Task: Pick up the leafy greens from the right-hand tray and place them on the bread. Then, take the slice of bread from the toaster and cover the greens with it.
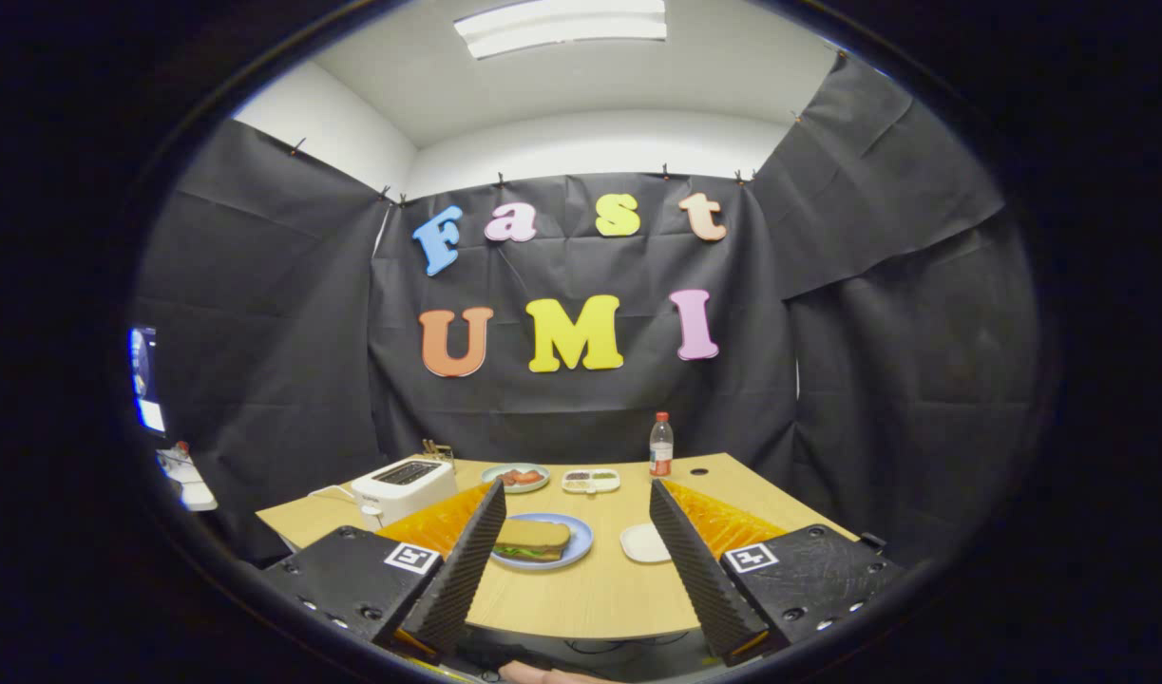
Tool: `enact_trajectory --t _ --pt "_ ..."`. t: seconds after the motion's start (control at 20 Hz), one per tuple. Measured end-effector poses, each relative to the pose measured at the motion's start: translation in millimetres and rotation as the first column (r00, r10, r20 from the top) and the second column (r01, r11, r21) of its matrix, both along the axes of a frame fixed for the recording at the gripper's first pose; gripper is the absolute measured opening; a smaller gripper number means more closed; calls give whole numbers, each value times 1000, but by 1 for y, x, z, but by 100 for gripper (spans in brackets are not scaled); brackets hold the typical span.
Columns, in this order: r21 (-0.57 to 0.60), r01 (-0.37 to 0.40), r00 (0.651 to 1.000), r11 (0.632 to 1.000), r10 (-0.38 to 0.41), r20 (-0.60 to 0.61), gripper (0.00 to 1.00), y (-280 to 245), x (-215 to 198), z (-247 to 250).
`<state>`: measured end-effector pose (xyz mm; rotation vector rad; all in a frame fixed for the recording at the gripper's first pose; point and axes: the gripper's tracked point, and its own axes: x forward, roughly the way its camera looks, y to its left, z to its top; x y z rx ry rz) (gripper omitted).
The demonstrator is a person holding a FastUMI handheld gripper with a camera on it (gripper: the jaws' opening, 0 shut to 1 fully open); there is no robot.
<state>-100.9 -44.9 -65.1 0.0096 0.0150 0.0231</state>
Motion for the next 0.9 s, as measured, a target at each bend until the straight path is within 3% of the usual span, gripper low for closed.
enact_trajectory --t 0.4,0.7,0.9 --pt "-21 43 998 999 -42 55 93 33 10 24" --pt "87 127 987 988 -134 93 93 33 18 48" --pt "89 190 972 978 -200 124 95 32 20 64"
